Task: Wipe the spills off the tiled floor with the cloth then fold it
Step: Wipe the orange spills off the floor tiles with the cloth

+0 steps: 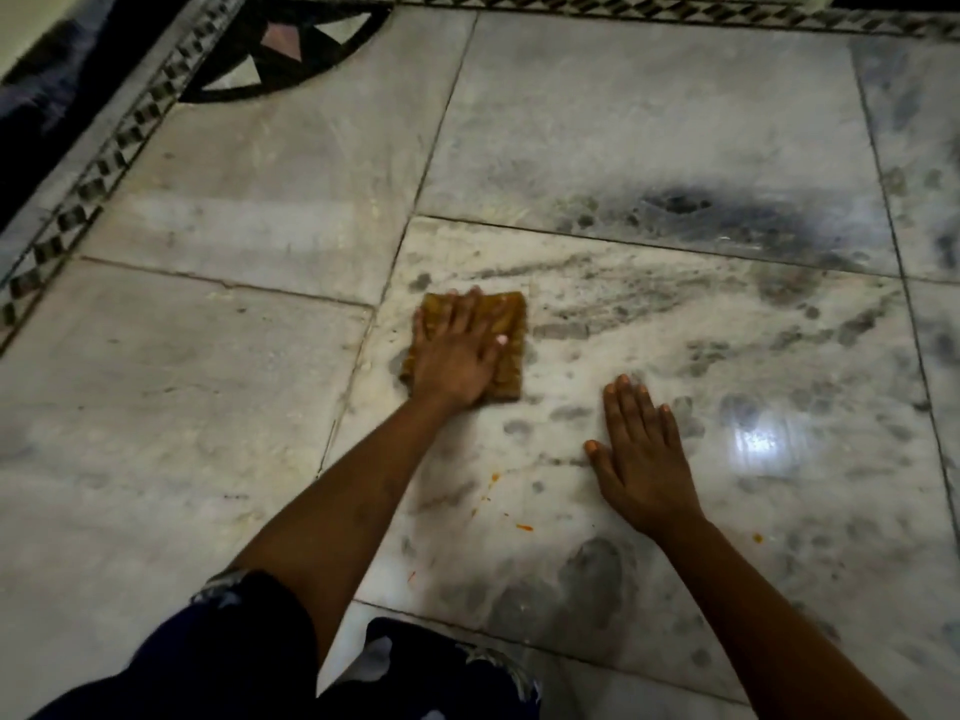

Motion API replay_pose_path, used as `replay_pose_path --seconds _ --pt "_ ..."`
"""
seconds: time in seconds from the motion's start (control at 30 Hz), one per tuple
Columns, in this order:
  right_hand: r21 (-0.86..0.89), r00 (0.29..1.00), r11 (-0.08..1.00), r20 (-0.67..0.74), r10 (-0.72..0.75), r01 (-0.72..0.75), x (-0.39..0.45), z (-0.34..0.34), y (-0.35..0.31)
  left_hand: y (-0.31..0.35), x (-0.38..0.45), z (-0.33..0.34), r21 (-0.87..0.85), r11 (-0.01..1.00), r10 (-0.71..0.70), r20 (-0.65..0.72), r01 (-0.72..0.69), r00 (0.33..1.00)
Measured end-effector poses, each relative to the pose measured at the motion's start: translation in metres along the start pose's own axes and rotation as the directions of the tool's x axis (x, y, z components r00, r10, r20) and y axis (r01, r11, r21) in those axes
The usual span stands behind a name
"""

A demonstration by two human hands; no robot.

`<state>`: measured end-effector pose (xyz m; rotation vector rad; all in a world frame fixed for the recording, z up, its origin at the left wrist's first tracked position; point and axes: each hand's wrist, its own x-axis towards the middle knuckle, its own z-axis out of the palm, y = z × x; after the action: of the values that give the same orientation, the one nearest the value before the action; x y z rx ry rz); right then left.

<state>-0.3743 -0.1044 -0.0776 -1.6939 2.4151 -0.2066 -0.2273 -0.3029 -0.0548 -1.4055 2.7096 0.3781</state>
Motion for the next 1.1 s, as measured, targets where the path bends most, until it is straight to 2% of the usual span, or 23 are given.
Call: replay_pose_path --seconds 0.13,0.23,0.27,0.33,0.4,0.47,0.53,0.6,0.73,0.8,0.87,1.0,1.1 --pt "0.016 0.997 0.997 -0.014 0.070 -0.070 -0.023 0.005 -0.013 -0.048 -0.039 0.001 -0.043 0.983 -0.184 -0.100 0.180 0.978" --pt "0.027 0.994 0.995 -0.040 0.101 -0.100 -0.029 0.008 -0.018 -0.040 -0.099 0.016 -0.051 0.957 -0.288 -0.148 0.284 0.946" --pt "0.026 0.993 0.994 -0.047 0.108 -0.107 -0.030 0.009 -0.019 -0.027 -0.117 0.023 -0.041 0.959 -0.284 -0.152 0.281 0.947" --pt "0.016 0.992 0.993 -0.057 0.114 -0.113 -0.029 0.009 -0.020 0.003 -0.132 0.033 -0.017 0.982 -0.190 -0.133 0.190 0.973" --pt "0.004 0.992 0.993 -0.050 0.114 -0.114 -0.029 0.009 -0.019 0.018 -0.118 0.032 0.017 0.998 -0.050 -0.107 0.052 0.993" --pt "-0.005 0.993 0.994 -0.038 0.112 -0.112 -0.031 0.008 -0.019 0.012 -0.090 0.020 0.030 0.999 0.030 -0.067 -0.028 0.997" --pt "-0.005 0.993 0.994 -0.025 0.112 -0.112 -0.030 0.007 -0.019 -0.010 -0.069 0.012 0.009 1.000 -0.001 -0.036 0.001 0.999" --pt "0.000 0.994 0.994 -0.008 0.107 -0.107 -0.030 0.007 -0.018 -0.033 -0.072 0.010 -0.011 0.998 -0.068 -0.085 0.067 0.994" --pt "0.006 0.993 0.993 -0.027 0.115 -0.115 -0.029 0.006 -0.019 -0.057 -0.139 0.018 -0.054 0.974 -0.225 -0.164 0.219 0.960" --pt "0.007 0.993 0.993 -0.029 0.117 -0.117 -0.029 0.007 -0.021 -0.040 -0.182 0.027 -0.020 0.980 -0.200 -0.158 0.199 0.967" --pt "0.006 0.993 0.993 -0.025 0.117 -0.117 -0.030 0.007 -0.020 -0.016 -0.203 0.037 0.048 0.994 -0.088 -0.113 0.093 0.990" --pt "0.002 0.993 0.994 -0.031 0.111 -0.111 -0.031 0.008 -0.019 0.002 -0.160 0.034 0.067 0.994 0.089 -0.077 -0.083 0.993" --pt "0.011 0.994 0.994 -0.016 0.106 -0.106 -0.031 0.007 -0.019 -0.017 -0.127 0.023 0.030 0.999 0.030 -0.090 -0.028 0.996"
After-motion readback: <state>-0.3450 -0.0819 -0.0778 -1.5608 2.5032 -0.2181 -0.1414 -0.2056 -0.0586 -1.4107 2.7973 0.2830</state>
